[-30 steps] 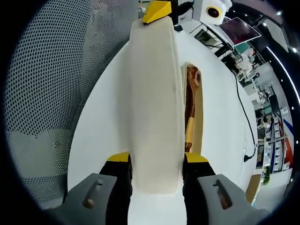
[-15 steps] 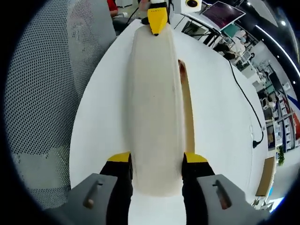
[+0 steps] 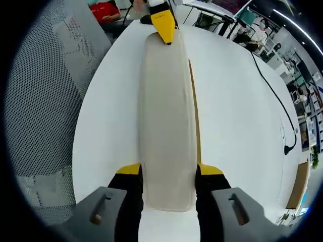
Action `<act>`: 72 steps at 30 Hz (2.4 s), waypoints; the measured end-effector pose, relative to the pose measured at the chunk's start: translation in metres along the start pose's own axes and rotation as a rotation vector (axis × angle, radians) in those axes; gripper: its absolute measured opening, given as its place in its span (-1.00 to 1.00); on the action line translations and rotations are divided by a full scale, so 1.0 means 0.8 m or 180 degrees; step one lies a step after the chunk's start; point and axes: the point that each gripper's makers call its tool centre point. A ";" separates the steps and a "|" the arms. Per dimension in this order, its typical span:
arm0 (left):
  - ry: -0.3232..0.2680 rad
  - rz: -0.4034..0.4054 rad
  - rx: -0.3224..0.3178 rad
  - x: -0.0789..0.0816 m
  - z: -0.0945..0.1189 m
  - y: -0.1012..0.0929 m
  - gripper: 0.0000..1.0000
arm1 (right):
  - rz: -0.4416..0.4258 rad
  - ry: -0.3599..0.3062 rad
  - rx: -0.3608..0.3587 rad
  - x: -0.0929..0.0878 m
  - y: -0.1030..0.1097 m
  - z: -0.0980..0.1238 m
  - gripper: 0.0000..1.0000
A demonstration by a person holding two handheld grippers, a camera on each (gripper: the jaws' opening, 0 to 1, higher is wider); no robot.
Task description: Arrange the utensils inside the cutlery case until each visible utensil rests in its matching compartment.
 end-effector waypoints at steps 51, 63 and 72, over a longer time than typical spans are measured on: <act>-0.0537 0.1120 -0.0759 0.039 0.010 -0.029 -0.94 | 0.0341 0.0377 0.0270 0.020 -0.044 0.016 -0.28; -0.0831 0.1570 -0.0936 0.041 0.018 -0.035 -0.94 | 0.0385 0.0198 0.0279 0.042 -0.036 0.019 -0.08; -0.0912 0.1727 -0.0965 0.040 0.022 -0.031 -0.94 | 0.0629 0.0215 0.0271 0.060 -0.035 0.013 -0.19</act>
Point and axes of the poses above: the point that each gripper's makers call its tool centre point, and the gripper's own axes: z roughly backward along the fingers, y roughly to its left, x roughly out of its top, and after that the axes turned 15 degrees about -z, right-handed
